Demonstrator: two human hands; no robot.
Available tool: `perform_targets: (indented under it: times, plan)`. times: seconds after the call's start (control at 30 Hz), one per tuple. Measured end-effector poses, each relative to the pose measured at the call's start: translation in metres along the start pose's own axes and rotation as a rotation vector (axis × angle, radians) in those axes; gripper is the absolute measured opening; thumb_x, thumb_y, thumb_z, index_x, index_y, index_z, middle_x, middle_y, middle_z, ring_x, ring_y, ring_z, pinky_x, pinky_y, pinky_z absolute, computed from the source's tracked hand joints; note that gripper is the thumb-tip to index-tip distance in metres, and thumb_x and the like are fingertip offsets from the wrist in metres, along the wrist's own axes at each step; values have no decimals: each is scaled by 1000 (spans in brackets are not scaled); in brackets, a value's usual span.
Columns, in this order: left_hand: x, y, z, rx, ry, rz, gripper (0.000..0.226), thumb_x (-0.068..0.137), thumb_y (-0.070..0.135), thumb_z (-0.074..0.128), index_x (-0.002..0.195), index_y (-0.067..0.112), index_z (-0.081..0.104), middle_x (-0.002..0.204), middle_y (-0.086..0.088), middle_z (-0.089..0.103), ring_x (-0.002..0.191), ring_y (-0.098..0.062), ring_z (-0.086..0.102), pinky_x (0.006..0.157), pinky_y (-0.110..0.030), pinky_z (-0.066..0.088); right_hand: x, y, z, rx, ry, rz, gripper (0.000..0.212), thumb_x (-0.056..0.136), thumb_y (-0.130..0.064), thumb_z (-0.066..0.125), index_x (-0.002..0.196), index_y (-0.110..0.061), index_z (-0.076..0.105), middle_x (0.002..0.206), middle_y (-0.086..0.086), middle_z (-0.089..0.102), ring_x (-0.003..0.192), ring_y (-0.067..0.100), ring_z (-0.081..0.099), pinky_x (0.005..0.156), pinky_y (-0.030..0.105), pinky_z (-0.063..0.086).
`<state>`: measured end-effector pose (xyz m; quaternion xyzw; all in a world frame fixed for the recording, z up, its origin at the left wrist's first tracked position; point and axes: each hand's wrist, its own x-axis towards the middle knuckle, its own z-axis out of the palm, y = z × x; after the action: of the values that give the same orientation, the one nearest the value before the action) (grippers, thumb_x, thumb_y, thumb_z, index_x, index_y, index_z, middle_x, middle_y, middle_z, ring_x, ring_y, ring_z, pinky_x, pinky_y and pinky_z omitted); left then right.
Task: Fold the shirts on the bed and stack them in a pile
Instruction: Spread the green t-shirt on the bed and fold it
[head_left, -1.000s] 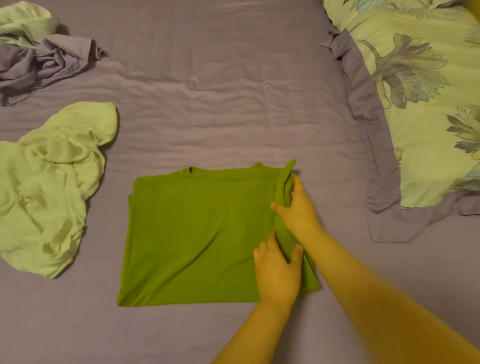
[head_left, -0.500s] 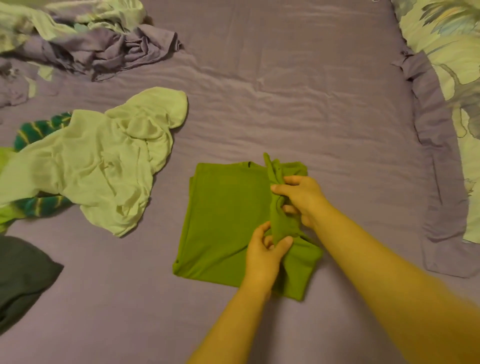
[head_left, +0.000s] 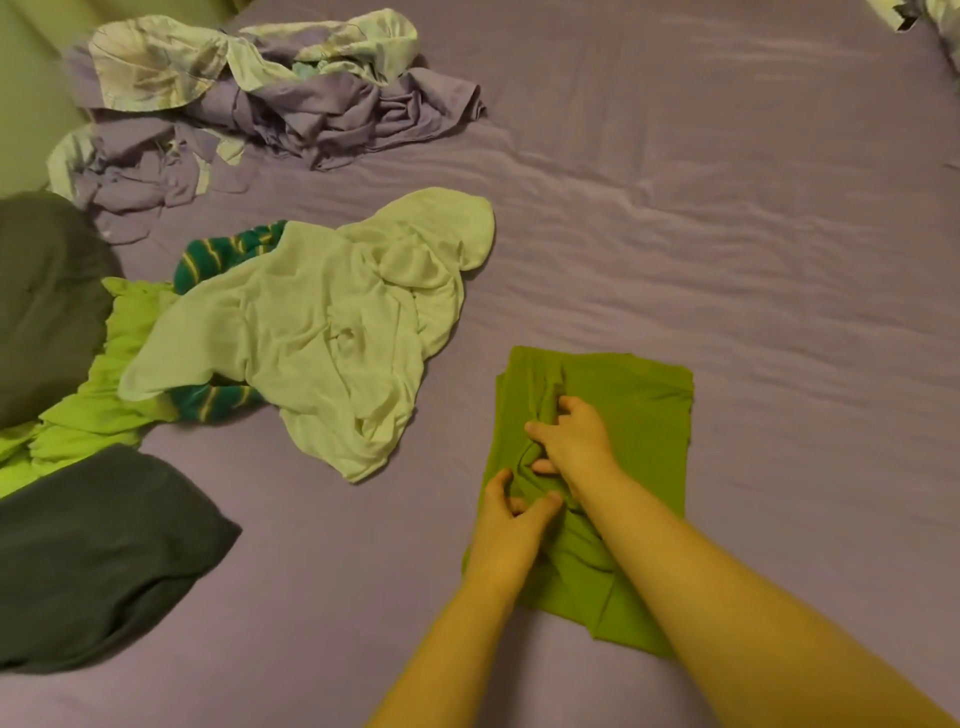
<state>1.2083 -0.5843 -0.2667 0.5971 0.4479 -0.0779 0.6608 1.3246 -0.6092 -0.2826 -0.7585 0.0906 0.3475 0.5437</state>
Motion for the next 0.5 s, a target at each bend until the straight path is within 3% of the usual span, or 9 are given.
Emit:
perform_targets:
  times: [0.07, 0.17, 0.27, 0.37, 0.5]
  plan:
    - [8, 4, 1, 116, 86, 8, 61, 83, 39, 67, 133, 18, 40, 95, -3, 58, 92, -23, 60, 85, -45, 53, 4, 1, 4, -59, -25, -14, 46, 87, -1, 58, 130, -8, 43, 104, 14, 62, 75, 29, 62, 55, 40, 53]
    - [20, 15, -1, 278, 175, 6, 41, 77, 53, 62, 95, 22, 44, 104, -11, 61, 98, -33, 61, 80, -50, 54, 3, -7, 3, -59, -139, -9, 49, 92, 1, 48, 139, -8, 36, 98, 12, 55, 70, 15, 56, 43, 27, 51]
    - [31, 22, -9, 330, 118, -17, 35, 77, 33, 70, 81, 18, 39, 93, -11, 57, 90, -33, 62, 73, -52, 56, 1, -2, -12, -237, -113, -110, 38, 94, -2, 45, 131, -4, 45, 104, 15, 58, 69, 11, 55, 51, 19, 46]
    - [34, 22, -20, 185, 12, -86, 25, 82, 6, 65, 92, 16, 44, 83, -9, 52, 66, -23, 55, 64, -45, 55, -14, 21, -36, -388, -6, -212, 26, 91, -4, 52, 116, 1, 59, 100, 18, 66, 79, 16, 56, 65, 16, 41]
    - [28, 15, -33, 60, -118, -75, 40, 85, -9, 54, 114, 16, 43, 74, -6, 45, 63, -18, 50, 59, -33, 49, -63, 48, -44, -195, -45, -148, 13, 95, -13, 50, 103, -16, 60, 86, 3, 64, 70, 8, 59, 52, 14, 45]
